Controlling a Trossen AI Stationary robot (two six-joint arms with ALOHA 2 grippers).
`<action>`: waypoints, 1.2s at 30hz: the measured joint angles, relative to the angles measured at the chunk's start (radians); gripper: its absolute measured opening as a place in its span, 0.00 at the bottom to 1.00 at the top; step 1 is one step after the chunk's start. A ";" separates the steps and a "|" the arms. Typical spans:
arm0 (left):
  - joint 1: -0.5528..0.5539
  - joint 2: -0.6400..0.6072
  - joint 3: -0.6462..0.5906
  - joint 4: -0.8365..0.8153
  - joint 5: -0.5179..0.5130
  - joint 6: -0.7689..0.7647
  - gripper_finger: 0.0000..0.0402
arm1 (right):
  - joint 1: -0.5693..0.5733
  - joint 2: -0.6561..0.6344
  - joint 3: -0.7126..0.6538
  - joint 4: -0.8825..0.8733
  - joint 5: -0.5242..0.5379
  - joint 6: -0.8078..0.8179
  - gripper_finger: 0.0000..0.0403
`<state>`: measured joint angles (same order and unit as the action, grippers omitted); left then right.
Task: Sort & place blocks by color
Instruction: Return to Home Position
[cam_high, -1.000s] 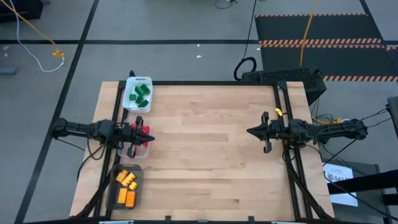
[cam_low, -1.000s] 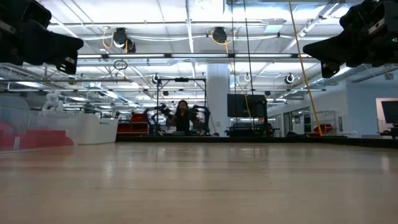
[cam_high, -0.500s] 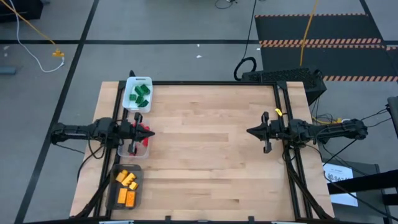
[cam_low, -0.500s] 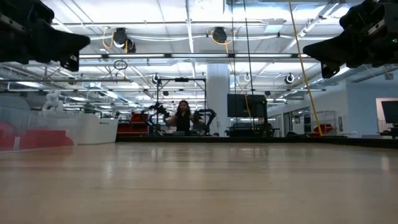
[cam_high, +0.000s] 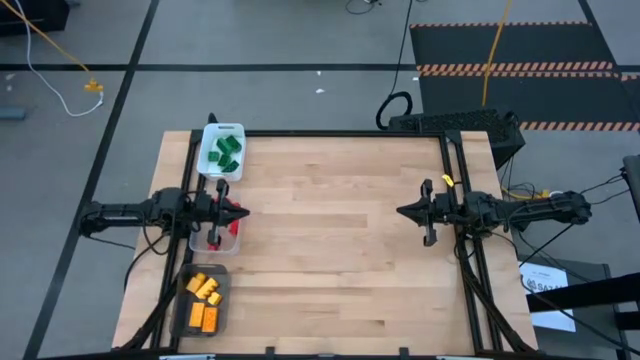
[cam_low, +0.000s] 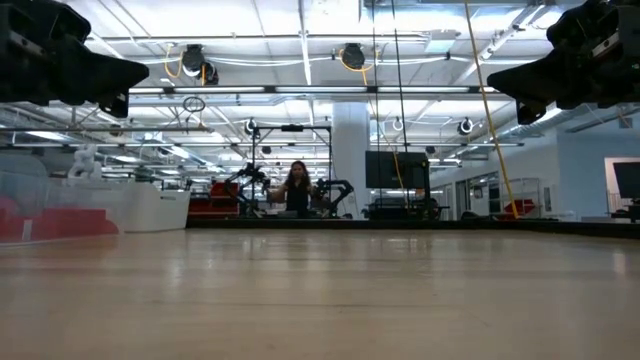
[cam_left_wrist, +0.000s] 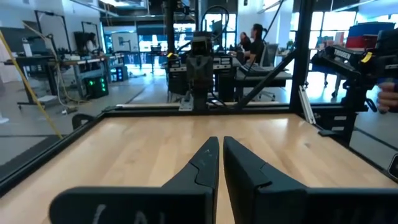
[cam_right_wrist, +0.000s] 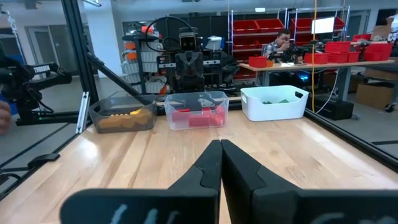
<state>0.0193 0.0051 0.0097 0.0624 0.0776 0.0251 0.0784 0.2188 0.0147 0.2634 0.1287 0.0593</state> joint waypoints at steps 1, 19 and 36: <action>0.000 0.000 0.000 0.000 0.000 -0.004 0.07 | 0.000 0.000 0.000 0.000 0.000 0.000 0.00; 0.000 0.000 0.000 0.001 0.000 -0.004 0.03 | 0.000 0.000 0.000 0.000 0.000 0.000 0.00; 0.000 0.000 0.000 0.001 -0.001 -0.004 0.08 | 0.000 0.000 0.000 0.000 0.000 0.000 0.00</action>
<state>0.0193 0.0051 0.0097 0.0635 0.0769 0.0216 0.0784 0.2188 0.0147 0.2638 0.1291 0.0593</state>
